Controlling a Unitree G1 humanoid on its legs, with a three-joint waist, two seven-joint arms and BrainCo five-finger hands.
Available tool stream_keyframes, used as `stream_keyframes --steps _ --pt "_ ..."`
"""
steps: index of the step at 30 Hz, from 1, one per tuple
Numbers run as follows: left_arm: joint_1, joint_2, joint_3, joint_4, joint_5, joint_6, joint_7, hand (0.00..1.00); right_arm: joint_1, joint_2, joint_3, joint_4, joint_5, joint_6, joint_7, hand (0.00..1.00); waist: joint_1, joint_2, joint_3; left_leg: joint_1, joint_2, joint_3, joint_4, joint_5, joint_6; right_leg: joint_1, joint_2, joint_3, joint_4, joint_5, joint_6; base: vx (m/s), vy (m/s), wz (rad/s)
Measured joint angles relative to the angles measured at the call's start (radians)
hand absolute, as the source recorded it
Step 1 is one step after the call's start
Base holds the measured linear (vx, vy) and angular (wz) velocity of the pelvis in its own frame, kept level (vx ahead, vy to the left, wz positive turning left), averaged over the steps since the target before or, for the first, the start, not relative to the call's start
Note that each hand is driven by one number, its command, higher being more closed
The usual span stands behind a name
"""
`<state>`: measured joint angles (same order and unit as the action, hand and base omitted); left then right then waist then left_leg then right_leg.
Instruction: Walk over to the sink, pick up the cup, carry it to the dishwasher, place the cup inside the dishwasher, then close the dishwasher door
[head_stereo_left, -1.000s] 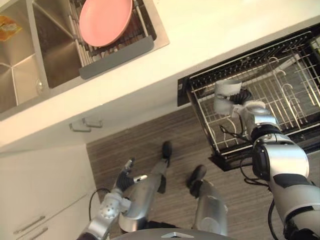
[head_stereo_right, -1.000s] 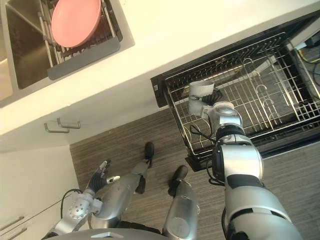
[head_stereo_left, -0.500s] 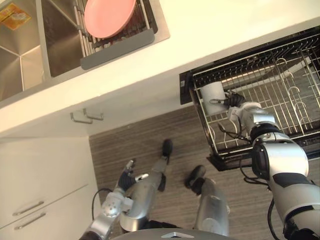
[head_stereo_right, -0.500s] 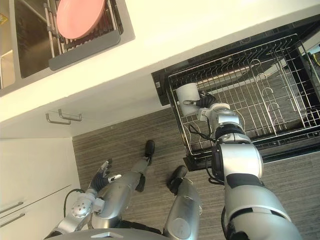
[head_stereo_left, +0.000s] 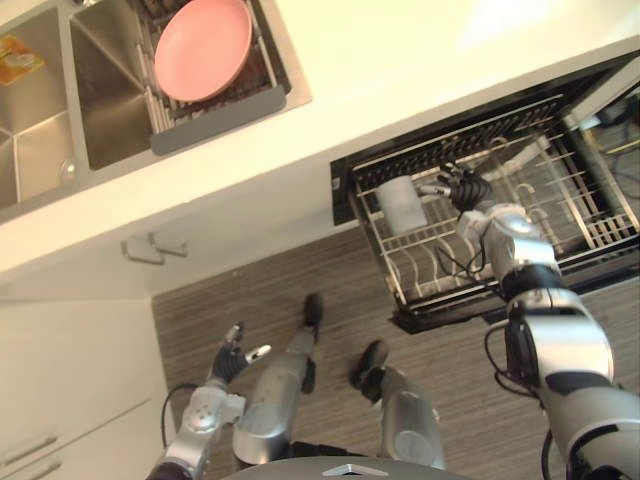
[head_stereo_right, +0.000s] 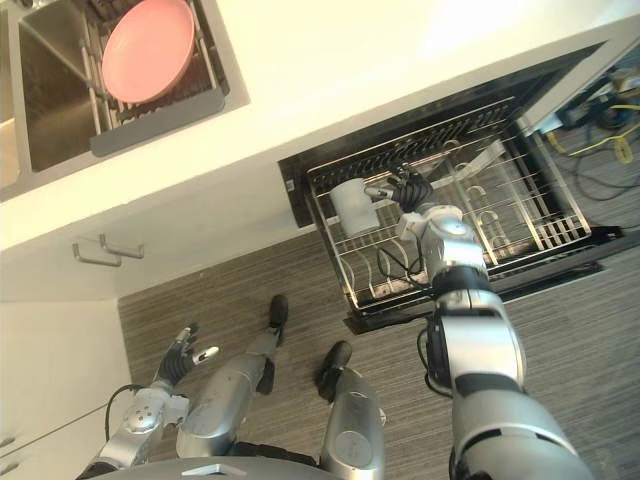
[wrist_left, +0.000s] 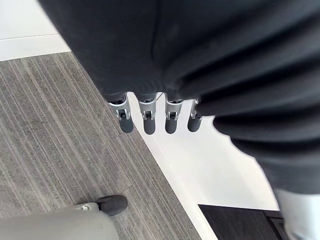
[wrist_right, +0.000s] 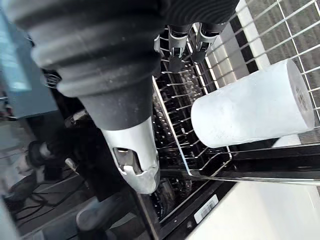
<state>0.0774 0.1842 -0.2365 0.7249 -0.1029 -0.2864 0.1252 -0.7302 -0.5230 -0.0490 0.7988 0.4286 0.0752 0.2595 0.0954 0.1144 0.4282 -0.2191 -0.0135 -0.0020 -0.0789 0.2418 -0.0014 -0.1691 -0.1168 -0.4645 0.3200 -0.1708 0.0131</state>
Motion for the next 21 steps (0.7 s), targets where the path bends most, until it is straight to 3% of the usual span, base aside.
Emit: stream_keyframes --steps 2,4,8,10,14,21 --pt "0.006 0.001 0.054 0.052 0.005 0.002 0.005 0.00 0.178 0.078 -0.048 -0.211 0.054 -0.001 -0.026 0.00 -0.028 -0.055 -0.041 0.027 0.003 0.006 0.000 -0.012 -0.016 0.034 0.014 0.024 -0.053 0.023 0.004 0.07 -0.049 -0.36" --pt "0.025 -0.008 0.091 0.078 0.008 0.002 0.006 0.00 0.314 0.147 -0.087 -0.364 0.098 -0.001 -0.046 0.00 -0.046 -0.078 -0.089 0.037 0.004 0.012 0.000 -0.025 -0.019 0.052 0.022 0.040 -0.090 0.035 0.009 0.08 -0.040 -0.29" --pt "0.082 -0.051 0.205 0.152 0.006 0.005 0.007 0.00 0.694 0.344 -0.114 -0.767 0.156 -0.032 -0.056 0.00 -0.098 -0.091 -0.187 0.105 0.005 0.054 -0.003 -0.077 -0.008 0.125 0.036 0.086 -0.163 0.057 0.028 0.09 -0.016 -0.39" --pt "0.091 -0.053 0.223 0.176 0.006 0.008 0.009 0.00 0.752 0.380 -0.093 -0.834 0.154 -0.045 -0.028 0.00 -0.111 -0.090 -0.201 0.138 0.006 0.075 -0.006 -0.093 0.000 0.151 0.038 0.107 -0.168 0.058 0.030 0.01 0.000 -0.33" --pt "0.112 -0.068 0.245 0.208 -0.014 0.010 0.026 0.00 0.767 0.391 -0.054 -0.866 0.152 -0.094 0.068 0.00 -0.107 -0.089 -0.245 0.185 0.007 0.088 -0.006 -0.110 0.002 0.206 0.043 0.124 -0.201 0.061 0.030 0.03 0.006 -0.13" --pt "0.155 -0.091 0.278 0.194 -0.041 -0.014 0.049 0.00 0.765 0.390 -0.020 -0.871 0.152 -0.100 0.149 0.00 -0.064 -0.077 -0.276 0.189 0.002 0.058 -0.006 -0.110 -0.003 0.283 0.051 0.046 -0.265 0.087 0.038 0.04 -0.007 0.30"
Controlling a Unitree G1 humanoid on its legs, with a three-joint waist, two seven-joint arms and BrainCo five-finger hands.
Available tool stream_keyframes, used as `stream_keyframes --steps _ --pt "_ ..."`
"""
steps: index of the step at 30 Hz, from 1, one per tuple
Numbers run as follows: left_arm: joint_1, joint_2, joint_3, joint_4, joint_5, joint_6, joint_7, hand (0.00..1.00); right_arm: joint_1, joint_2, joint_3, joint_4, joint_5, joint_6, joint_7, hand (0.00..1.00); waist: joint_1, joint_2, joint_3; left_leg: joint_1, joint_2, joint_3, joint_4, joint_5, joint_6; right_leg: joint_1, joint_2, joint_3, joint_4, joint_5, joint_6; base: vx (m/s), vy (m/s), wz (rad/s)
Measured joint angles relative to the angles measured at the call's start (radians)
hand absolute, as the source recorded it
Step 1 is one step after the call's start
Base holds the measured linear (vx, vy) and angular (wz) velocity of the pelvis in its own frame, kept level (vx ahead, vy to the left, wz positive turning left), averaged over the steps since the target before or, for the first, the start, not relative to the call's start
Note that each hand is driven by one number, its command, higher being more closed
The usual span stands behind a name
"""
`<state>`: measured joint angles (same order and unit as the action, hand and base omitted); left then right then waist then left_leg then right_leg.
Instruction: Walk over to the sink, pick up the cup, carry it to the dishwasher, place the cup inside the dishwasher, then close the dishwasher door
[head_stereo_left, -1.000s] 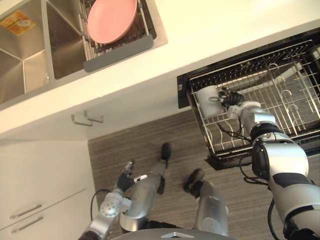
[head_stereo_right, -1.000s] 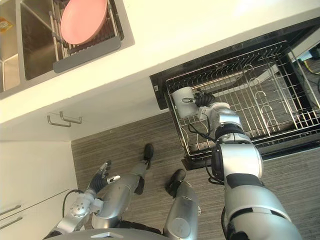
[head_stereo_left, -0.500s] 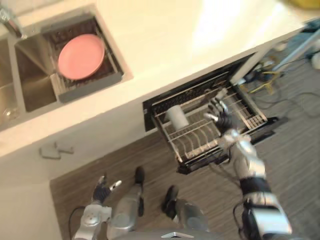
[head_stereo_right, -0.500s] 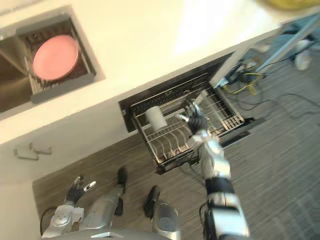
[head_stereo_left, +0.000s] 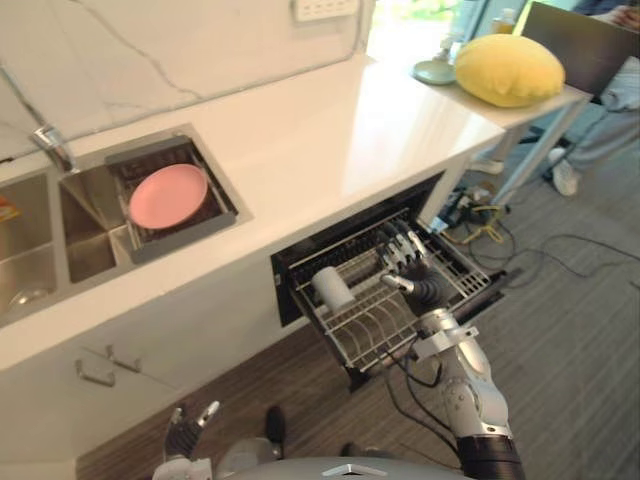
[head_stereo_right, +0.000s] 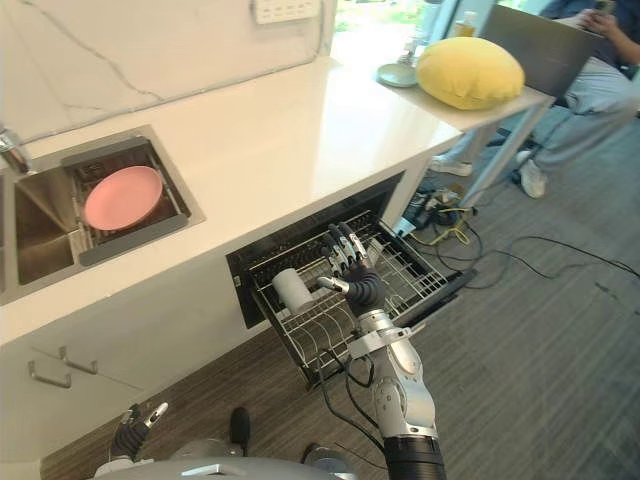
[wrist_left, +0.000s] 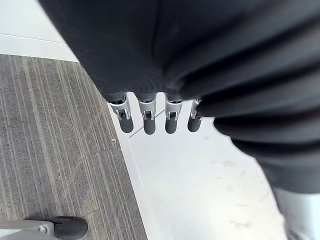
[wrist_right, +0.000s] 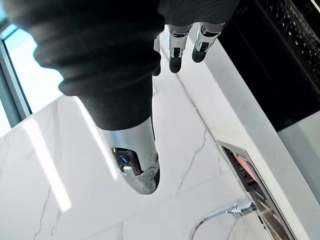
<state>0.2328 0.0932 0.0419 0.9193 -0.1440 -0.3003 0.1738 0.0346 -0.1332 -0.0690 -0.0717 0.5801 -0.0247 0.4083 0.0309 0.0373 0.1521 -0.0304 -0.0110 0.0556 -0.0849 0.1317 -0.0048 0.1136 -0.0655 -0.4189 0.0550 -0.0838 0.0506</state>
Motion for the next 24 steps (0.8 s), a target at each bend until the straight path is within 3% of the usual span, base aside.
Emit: stream_keyframes --steps 2,3,4,5,7,8,9,10,11,12,13,15,16,17,18,19,20,22,24 --pt "0.009 -0.001 0.000 -0.019 0.011 -0.017 0.011 0.00 -0.003 -0.009 0.021 0.000 -0.008 -0.002 -0.001 0.00 0.004 -0.001 -0.007 -0.014 0.020 0.120 0.002 -0.063 0.002 0.006 -0.003 -0.055 -0.007 0.014 -0.012 0.02 -0.005 0.70" --pt "0.004 -0.006 0.002 -0.037 0.035 -0.028 0.020 0.00 -0.014 -0.031 0.026 -0.003 -0.020 -0.003 -0.002 0.00 -0.005 -0.011 -0.011 -0.042 0.036 0.253 0.065 -0.132 0.009 0.015 -0.033 -0.109 -0.031 0.025 -0.013 0.05 0.092 1.02" --pt "-0.009 -0.019 0.005 -0.046 0.055 -0.045 0.025 0.00 -0.031 -0.060 0.022 -0.004 -0.028 -0.009 -0.003 0.00 -0.006 -0.008 -0.008 -0.074 0.079 0.367 0.181 -0.162 0.050 0.025 -0.044 -0.149 -0.034 0.025 -0.011 0.07 0.098 1.22" --pt "-0.001 -0.041 0.006 -0.063 0.087 -0.070 0.037 0.00 -0.056 -0.114 0.015 -0.004 -0.036 -0.015 -0.003 0.00 0.001 0.025 -0.015 -0.090 0.143 0.474 0.312 -0.106 0.081 0.026 -0.041 -0.186 0.015 -0.003 0.006 0.07 0.084 1.03" --pt "0.016 -0.055 -0.009 -0.139 0.124 -0.089 0.040 0.00 -0.077 -0.154 -0.033 -0.007 -0.034 -0.021 -0.003 0.00 -0.011 0.027 -0.019 -0.109 0.109 0.450 0.326 -0.086 0.068 0.038 -0.074 -0.233 0.065 -0.046 0.010 -0.01 0.081 1.49" --pt "0.024 -0.058 -0.010 -0.165 0.156 -0.111 0.039 0.00 -0.078 -0.160 -0.071 -0.011 -0.024 -0.032 -0.005 0.00 -0.018 0.018 -0.033 -0.099 0.058 0.390 0.229 -0.035 0.043 0.059 -0.088 -0.289 0.038 -0.039 0.022 -0.07 0.143 1.66" --pt "0.023 -0.058 -0.012 -0.164 0.177 -0.118 0.038 0.00 -0.078 -0.152 -0.093 -0.012 -0.017 -0.039 -0.010 0.00 -0.016 0.002 -0.032 -0.083 0.039 0.380 0.176 -0.032 0.043 0.060 -0.101 -0.329 0.034 -0.038 0.021 -0.03 0.090 1.39" --pt "0.023 -0.059 -0.022 -0.159 0.218 -0.120 0.037 0.00 -0.080 -0.143 -0.113 -0.014 -0.013 -0.042 -0.025 0.00 -0.015 0.002 -0.033 -0.048 0.043 0.416 0.171 -0.073 0.063 0.060 -0.117 -0.367 0.046 -0.036 0.026 0.00 0.075 0.82" --pt "0.035 -0.061 -0.030 -0.159 0.236 -0.120 0.036 0.00 -0.075 -0.144 -0.112 -0.018 -0.009 -0.042 -0.033 0.00 -0.017 0.003 -0.033 -0.021 0.048 0.422 0.165 -0.080 0.054 0.059 -0.124 -0.377 0.057 -0.036 0.028 0.06 0.043 0.80" --pt "0.050 -0.071 -0.057 -0.159 0.266 -0.120 0.034 0.00 -0.063 -0.152 -0.111 -0.029 0.004 -0.042 -0.049 0.00 -0.028 0.026 -0.035 0.031 0.059 0.408 0.083 -0.073 0.021 0.054 -0.128 -0.391 0.090 -0.036 0.029 0.05 0.051 0.66" --pt "0.048 -0.076 -0.089 -0.158 0.277 -0.119 0.028 0.00 -0.054 -0.147 -0.117 -0.027 0.004 -0.042 -0.056 0.00 -0.037 0.038 -0.036 0.046 0.047 0.388 0.014 -0.044 0.027 0.028 -0.149 -0.393 0.136 -0.037 0.030 0.01 0.067 0.58" --pt "0.036 -0.072 -0.122 -0.153 0.285 -0.114 0.014 0.00 -0.032 -0.123 -0.116 -0.029 0.003 -0.041 -0.065 0.00 -0.036 0.036 -0.034 0.039 0.030 0.380 0.008 -0.045 0.040 -0.011 -0.199 -0.389 0.234 -0.045 0.020 -0.08 0.112 0.27" --pt "0.037 -0.071 -0.133 -0.151 0.285 -0.113 0.008 0.00 -0.020 -0.104 -0.116 -0.030 0.003 -0.041 -0.067 0.00 -0.043 0.022 -0.026 0.043 0.021 0.370 0.006 -0.056 0.050 -0.020 -0.226 -0.385 0.288 -0.049 0.020 -0.12 0.141 0.24" --pt "0.029 -0.051 -0.150 -0.156 0.285 -0.113 -0.007 0.00 0.018 -0.072 -0.116 -0.036 0.004 -0.046 -0.068 0.00 -0.048 -0.001 -0.015 0.047 0.001 0.347 0.002 -0.062 0.058 -0.040 -0.254 -0.331 0.369 -0.055 -0.008 -0.11 0.113 0.27" --pt "0.024 -0.036 -0.164 -0.154 0.283 -0.112 -0.009 0.00 0.038 -0.059 -0.116 -0.042 0.004 -0.049 -0.069 0.00 -0.052 -0.008 -0.015 0.047 -0.004 0.334 0.002 -0.062 0.059 -0.063 -0.256 -0.272 0.398 -0.064 -0.042 -0.08 0.075 0.48" --pt "0.016 -0.022 -0.180 -0.146 0.282 -0.111 -0.014 0.00 0.073 -0.040 -0.118 -0.062 0.004 -0.051 -0.069 0.00 -0.068 -0.010 -0.012 0.044 -0.008 0.298 0.001 -0.061 0.061 -0.098 -0.230 -0.144 0.412 -0.098 -0.049 0.00 0.071 0.81" --pt "0.002 -0.002 -0.199 -0.127 0.273 -0.105 -0.013 0.00 0.122 -0.021 -0.119 -0.095 0.003 -0.060 -0.070 0.00 -0.092 -0.019 -0.009 0.034 -0.008 0.256 0.001 -0.060 0.060 -0.111 -0.172 -0.003 0.392 -0.131 -0.025 0.01 0.063 0.92" --pt "-0.016 0.009 -0.210 -0.087 0.253 -0.092 -0.015 0.00 0.177 -0.011 -0.124 -0.149 0.002 -0.063 -0.072 0.00 -0.107 -0.025 -0.010 0.022 -0.015 0.243 0.001 -0.059 0.059 -0.114 -0.119 0.108 0.330 -0.146 0.000 0.01 0.046 0.75" --pt "-0.029 0.013 -0.211 -0.075 0.242 -0.076 -0.016 0.00 0.182 -0.012 -0.134 -0.163 0.004 -0.077 -0.070 0.00 -0.105 -0.042 -0.011 0.023 -0.036 0.245 0.001 -0.059 0.059 -0.098 -0.113 0.117 0.252 -0.145 0.005 0.01 0.002 0.34"
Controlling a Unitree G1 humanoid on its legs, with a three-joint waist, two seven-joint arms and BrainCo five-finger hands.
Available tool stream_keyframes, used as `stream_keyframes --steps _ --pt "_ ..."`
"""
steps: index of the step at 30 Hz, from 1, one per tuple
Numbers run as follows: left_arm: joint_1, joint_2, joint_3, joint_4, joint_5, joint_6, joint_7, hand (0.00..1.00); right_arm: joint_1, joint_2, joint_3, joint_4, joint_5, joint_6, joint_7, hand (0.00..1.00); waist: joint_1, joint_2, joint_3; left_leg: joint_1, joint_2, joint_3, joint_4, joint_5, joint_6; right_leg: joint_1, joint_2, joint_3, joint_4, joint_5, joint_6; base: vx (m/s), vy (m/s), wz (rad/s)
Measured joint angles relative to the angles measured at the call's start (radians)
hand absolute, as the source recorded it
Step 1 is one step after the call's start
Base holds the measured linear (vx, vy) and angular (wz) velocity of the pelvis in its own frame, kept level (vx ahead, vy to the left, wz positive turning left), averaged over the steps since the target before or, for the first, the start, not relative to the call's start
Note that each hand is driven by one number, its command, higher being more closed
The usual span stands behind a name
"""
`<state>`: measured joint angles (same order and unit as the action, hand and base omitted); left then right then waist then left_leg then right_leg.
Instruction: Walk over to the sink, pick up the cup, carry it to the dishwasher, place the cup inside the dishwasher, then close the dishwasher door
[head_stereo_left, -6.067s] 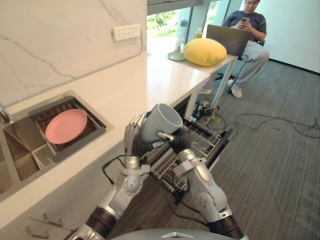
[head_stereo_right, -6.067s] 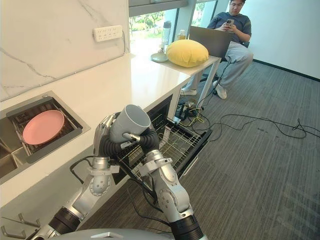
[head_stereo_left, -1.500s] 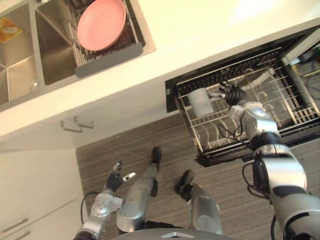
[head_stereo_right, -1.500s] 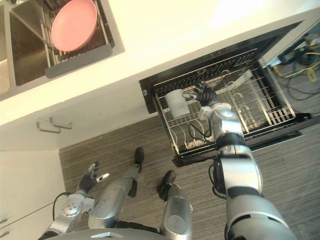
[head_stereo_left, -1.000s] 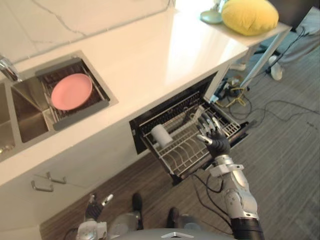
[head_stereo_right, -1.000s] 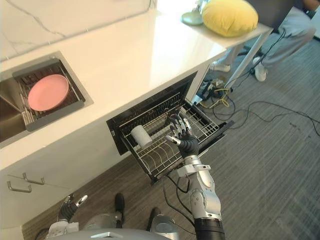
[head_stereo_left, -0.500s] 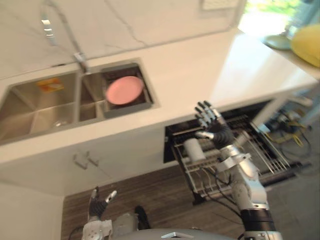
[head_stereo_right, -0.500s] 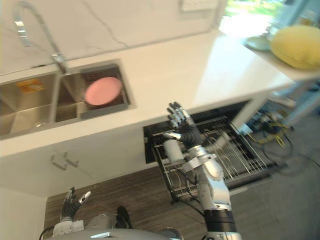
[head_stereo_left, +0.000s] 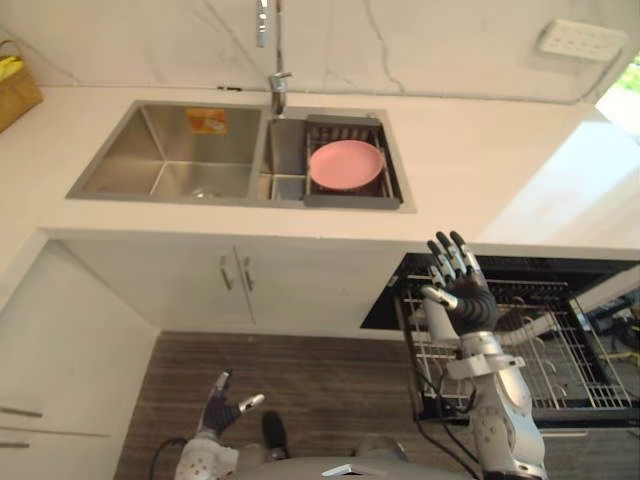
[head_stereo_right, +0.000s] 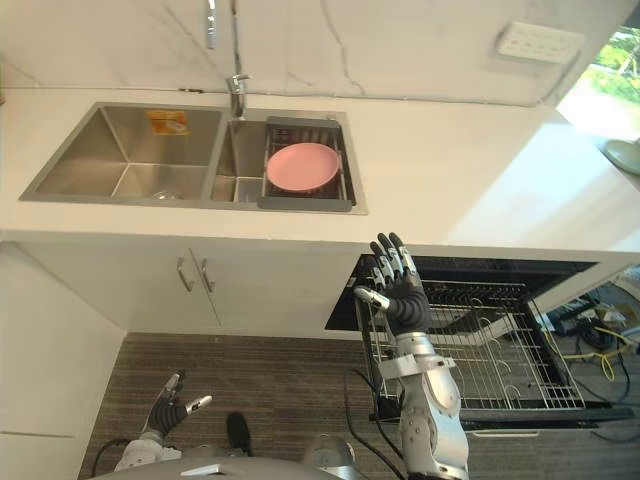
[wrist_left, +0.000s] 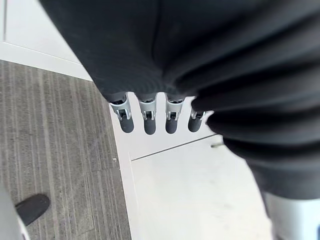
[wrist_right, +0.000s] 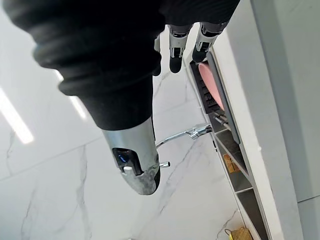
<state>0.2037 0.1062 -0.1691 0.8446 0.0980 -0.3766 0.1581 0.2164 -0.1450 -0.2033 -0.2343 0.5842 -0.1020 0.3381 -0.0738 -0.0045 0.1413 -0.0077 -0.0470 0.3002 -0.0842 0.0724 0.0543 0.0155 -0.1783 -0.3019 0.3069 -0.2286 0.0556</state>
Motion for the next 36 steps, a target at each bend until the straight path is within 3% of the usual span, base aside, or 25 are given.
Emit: stream_keyframes --steps 1,3,8,13,18,19,22,23,25,27,29,30,32,33,34,36 --pt "-0.002 0.006 0.001 -0.002 -0.001 0.001 0.000 0.00 -0.009 -0.001 -0.005 0.000 0.002 -0.003 0.001 0.00 0.001 -0.014 0.003 0.005 -0.016 0.006 0.000 0.000 0.000 0.013 0.005 0.016 -0.049 0.013 0.009 -0.03 -0.040 0.28" --pt "0.003 0.010 0.000 -0.004 -0.001 0.004 0.002 0.00 -0.017 -0.002 -0.016 0.001 0.017 -0.004 0.001 0.00 -0.005 -0.009 0.003 0.009 -0.016 0.015 0.000 0.004 -0.004 0.023 0.010 0.020 -0.072 0.039 0.023 -0.04 -0.039 0.20" --pt "0.004 0.007 0.011 -0.008 -0.022 0.010 -0.002 0.00 -0.036 -0.002 -0.024 0.001 0.017 -0.004 0.000 0.00 0.008 -0.001 0.004 0.010 0.013 0.058 -0.001 0.008 -0.010 0.037 0.053 0.069 -0.147 0.086 0.017 -0.03 -0.029 -0.22" --pt "0.005 0.008 0.028 0.003 -0.098 0.034 -0.039 0.00 -0.031 -0.002 -0.004 0.017 0.016 -0.003 0.000 0.00 0.004 0.001 0.004 0.029 0.017 0.065 -0.001 0.010 -0.013 0.061 0.068 0.104 -0.187 0.103 0.016 0.02 0.013 -0.24" --pt "0.004 0.004 0.110 0.040 -0.148 0.043 -0.039 0.00 -0.027 0.011 0.000 0.018 0.017 -0.003 -0.018 0.00 0.008 0.001 0.004 0.033 0.021 0.068 0.022 0.001 -0.003 0.070 0.076 0.132 -0.190 0.106 0.010 0.08 -0.005 0.00" --pt "0.004 0.004 0.130 0.041 -0.159 0.043 -0.038 0.00 -0.026 0.022 0.002 0.018 0.017 -0.003 -0.019 0.00 0.014 -0.002 0.005 0.008 0.036 0.077 0.094 -0.037 0.001 0.068 0.077 0.141 -0.182 0.101 0.008 0.10 -0.059 -0.19" --pt "0.005 -0.003 0.180 0.060 -0.218 0.043 -0.048 0.00 -0.031 0.021 0.007 0.017 0.017 -0.003 -0.018 0.00 0.023 0.026 0.020 -0.120 0.136 0.098 0.433 -0.165 -0.030 0.071 0.103 0.155 -0.161 0.082 -0.007 0.09 -0.068 -0.20" --pt "0.006 -0.010 0.214 0.071 -0.278 0.043 -0.066 0.00 -0.030 0.019 0.007 0.015 0.017 -0.003 -0.017 0.00 0.016 0.031 0.029 -0.189 0.187 0.113 0.595 -0.164 -0.034 0.074 0.111 0.154 -0.149 0.072 -0.013 0.03 -0.060 -0.09" --pt "0.022 -0.024 0.255 0.078 -0.345 0.046 -0.083 0.00 -0.024 0.019 0.003 0.014 0.017 -0.003 -0.017 0.00 0.016 0.049 0.050 -0.235 0.250 0.106 0.757 -0.148 -0.040 0.110 0.131 0.159 -0.145 0.054 -0.028 0.04 -0.063 -0.07" --pt "0.047 -0.036 0.297 0.077 -0.381 0.053 -0.105 0.00 -0.008 0.025 0.003 0.013 0.017 -0.005 -0.017 0.00 0.018 0.029 0.066 -0.244 0.252 0.079 0.824 -0.128 -0.103 0.159 0.122 0.170 -0.155 0.042 -0.037 0.09 -0.033 -0.05" --pt "0.074 -0.053 0.303 0.076 -0.374 0.060 -0.121 0.00 -0.021 0.023 0.001 0.014 0.017 -0.027 -0.023 0.00 0.022 0.043 0.068 -0.233 0.208 0.043 0.678 -0.187 -0.143 0.183 0.107 0.181 -0.164 0.034 -0.027 0.09 0.034 -0.08" --pt "0.082 -0.057 0.303 0.076 -0.367 0.063 -0.121 0.00 -0.024 0.021 0.002 0.014 0.016 -0.033 -0.024 0.00 0.022 0.043 0.068 -0.227 0.188 0.029 0.597 -0.184 -0.146 0.184 0.099 0.182 -0.166 0.031 -0.022 0.09 0.107 -0.13" --pt "0.109 -0.068 0.304 0.077 -0.329 0.072 -0.100 0.00 -0.025 0.016 0.006 0.013 0.016 -0.047 -0.034 0.00 0.041 0.056 0.067 -0.184 0.151 -0.039 0.321 -0.103 -0.176 0.200 0.091 0.217 -0.190 0.020 -0.004 0.11 0.195 -0.40" --pt "0.112 -0.070 0.304 0.081 -0.322 0.074 -0.095 0.00 -0.025 0.017 0.008 0.013 0.016 -0.048 -0.037 0.00 0.047 0.055 0.068 -0.180 0.146 -0.041 0.323 -0.063 -0.165 0.209 0.089 0.237 -0.195 0.014 0.003 0.13 0.209 -0.53" --pt "0.115 -0.071 0.303 0.082 -0.311 0.075 -0.087 0.00 -0.026 0.018 0.014 0.013 0.016 -0.050 -0.039 0.00 0.058 0.053 0.064 -0.164 0.128 -0.042 0.332 -0.059 -0.130 0.220 0.077 0.269 -0.208 0.009 0.004 0.19 0.222 -0.49" --pt "0.121 -0.064 0.302 0.079 -0.314 0.076 -0.084 0.00 -0.048 0.011 0.048 0.010 0.016 -0.056 -0.037 0.00 0.063 0.027 0.052 -0.169 0.092 -0.008 0.371 -0.124 -0.046 0.217 0.037 0.313 -0.215 -0.003 0.013 0.27 0.273 -0.52"
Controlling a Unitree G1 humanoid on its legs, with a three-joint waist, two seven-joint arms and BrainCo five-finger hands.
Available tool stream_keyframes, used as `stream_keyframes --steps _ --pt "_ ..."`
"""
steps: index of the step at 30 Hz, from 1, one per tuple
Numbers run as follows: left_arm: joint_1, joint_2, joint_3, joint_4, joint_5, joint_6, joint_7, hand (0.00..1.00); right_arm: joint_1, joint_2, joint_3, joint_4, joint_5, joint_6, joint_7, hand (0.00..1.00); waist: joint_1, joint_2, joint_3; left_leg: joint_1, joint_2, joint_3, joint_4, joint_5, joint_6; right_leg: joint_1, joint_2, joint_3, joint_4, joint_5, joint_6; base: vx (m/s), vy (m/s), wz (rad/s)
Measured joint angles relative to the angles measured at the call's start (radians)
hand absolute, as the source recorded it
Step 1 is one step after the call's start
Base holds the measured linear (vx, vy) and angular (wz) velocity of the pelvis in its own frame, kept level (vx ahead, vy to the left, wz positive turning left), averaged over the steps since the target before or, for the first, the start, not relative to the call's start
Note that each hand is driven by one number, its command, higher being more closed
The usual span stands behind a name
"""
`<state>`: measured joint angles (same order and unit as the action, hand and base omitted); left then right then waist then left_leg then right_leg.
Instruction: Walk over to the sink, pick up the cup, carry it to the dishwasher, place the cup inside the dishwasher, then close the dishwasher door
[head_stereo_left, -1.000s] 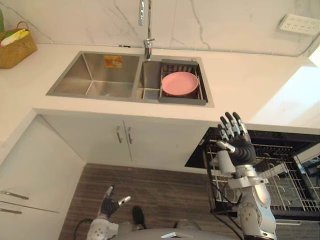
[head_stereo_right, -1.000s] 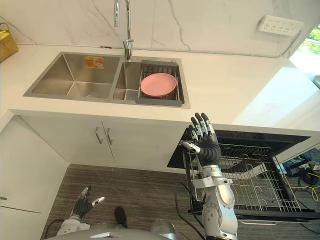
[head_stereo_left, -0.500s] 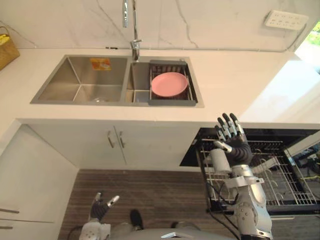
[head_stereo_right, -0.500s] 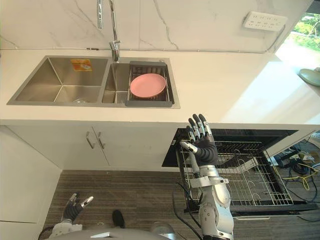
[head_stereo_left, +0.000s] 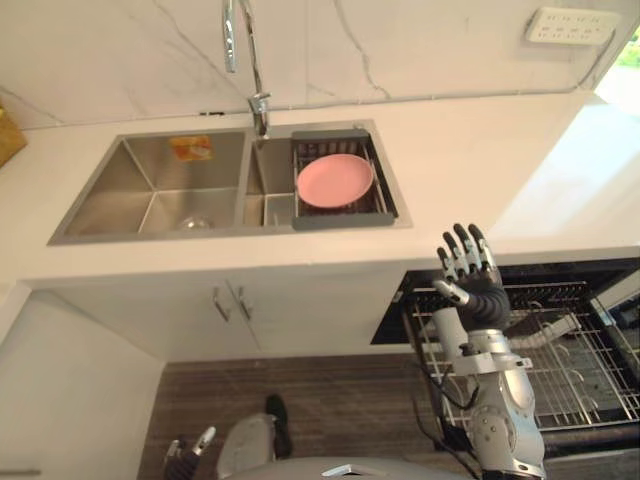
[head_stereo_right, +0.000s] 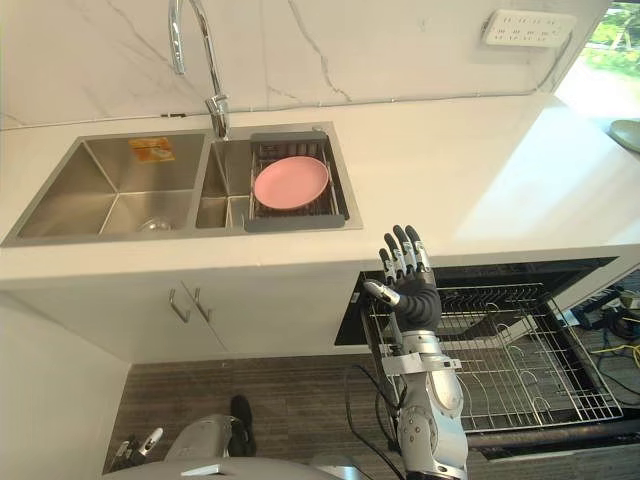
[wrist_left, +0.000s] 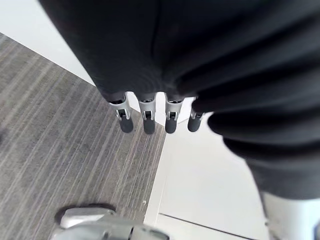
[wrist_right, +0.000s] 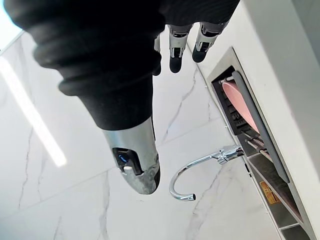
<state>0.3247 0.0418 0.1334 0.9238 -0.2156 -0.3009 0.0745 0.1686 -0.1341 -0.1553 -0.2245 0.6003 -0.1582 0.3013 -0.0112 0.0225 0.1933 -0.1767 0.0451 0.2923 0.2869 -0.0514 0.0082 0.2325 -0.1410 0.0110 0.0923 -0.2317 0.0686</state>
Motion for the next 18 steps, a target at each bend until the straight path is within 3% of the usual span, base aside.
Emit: stream_keyframes --steps 1,3,6,9,10,11,12,13,16,18 --pt "-0.003 0.007 -0.002 0.001 0.000 0.001 0.000 0.00 -0.015 0.001 0.009 0.000 0.000 -0.001 0.000 0.00 -0.004 -0.010 -0.006 -0.008 -0.012 0.017 0.019 -0.021 0.031 -0.013 -0.018 0.017 0.014 -0.006 0.006 0.23 0.230 -0.35" --pt "-0.012 0.023 -0.020 0.002 -0.001 0.003 -0.003 0.00 -0.036 0.002 0.016 0.000 0.002 -0.001 0.000 0.00 -0.010 -0.020 -0.020 0.001 -0.034 0.045 0.018 -0.054 0.058 -0.035 -0.044 0.047 0.051 0.012 0.013 0.23 0.199 -0.25" --pt "-0.015 0.029 -0.027 0.002 0.006 0.006 0.007 0.00 -0.032 0.006 0.014 0.000 0.032 0.003 0.004 0.00 -0.010 -0.023 -0.057 0.053 -0.056 0.069 -0.059 -0.059 0.066 -0.083 -0.052 0.064 0.144 0.049 0.019 0.24 0.160 -0.26" --pt "-0.029 0.039 -0.031 0.003 0.046 0.007 0.007 0.00 -0.034 0.006 -0.008 -0.007 0.030 0.003 0.019 0.00 -0.014 -0.037 -0.086 0.113 -0.074 0.089 -0.126 -0.065 0.075 -0.213 -0.064 0.052 0.410 0.078 0.076 0.23 0.099 -0.21" --pt "-0.034 0.050 -0.042 0.005 0.051 0.008 0.008 0.00 -0.033 0.007 -0.010 -0.020 0.030 0.003 0.019 0.00 -0.017 -0.047 -0.086 0.142 -0.087 0.094 -0.148 -0.069 0.081 -0.288 -0.087 0.026 0.567 0.116 0.089 0.27 0.105 -0.14" --pt "-0.038 0.069 -0.069 0.011 0.056 0.012 0.008 0.00 -0.033 0.007 -0.010 -0.030 0.029 0.002 0.018 0.00 -0.028 -0.056 -0.082 0.181 -0.104 0.087 -0.174 -0.072 0.084 -0.355 -0.125 -0.018 0.717 0.172 0.051 0.24 0.078 -0.03" --pt "-0.039 0.072 -0.077 0.012 0.062 0.017 0.009 0.00 -0.033 0.007 -0.011 -0.030 0.029 0.002 0.018 0.00 -0.036 -0.056 -0.081 0.199 -0.107 0.083 -0.182 -0.075 0.085 -0.380 -0.139 -0.032 0.774 0.160 0.035 0.27 0.060 0.14" --pt "-0.039 0.077 -0.096 0.012 0.074 0.025 0.011 0.00 -0.032 0.006 -0.013 -0.029 0.030 0.000 0.014 0.00 -0.050 -0.048 -0.079 0.233 -0.102 0.070 -0.191 -0.079 0.074 -0.413 -0.140 -0.075 0.820 0.107 0.006 0.28 0.034 0.19" --pt "-0.062 0.081 -0.102 0.028 0.119 0.047 0.009 0.00 -0.032 0.005 -0.013 -0.029 0.033 -0.024 0.012 0.00 -0.065 -0.038 -0.081 0.285 -0.068 0.062 -0.200 -0.085 0.068 -0.470 -0.114 -0.188 0.667 0.044 -0.011 0.27 -0.039 0.19" --pt "-0.080 0.089 -0.107 0.037 0.140 0.056 0.005 0.00 -0.032 0.006 -0.012 -0.030 0.038 -0.039 0.017 0.00 -0.064 -0.033 -0.078 0.294 -0.034 0.049 -0.186 -0.095 0.043 -0.482 -0.076 -0.240 0.474 0.064 -0.012 0.30 -0.144 0.20"
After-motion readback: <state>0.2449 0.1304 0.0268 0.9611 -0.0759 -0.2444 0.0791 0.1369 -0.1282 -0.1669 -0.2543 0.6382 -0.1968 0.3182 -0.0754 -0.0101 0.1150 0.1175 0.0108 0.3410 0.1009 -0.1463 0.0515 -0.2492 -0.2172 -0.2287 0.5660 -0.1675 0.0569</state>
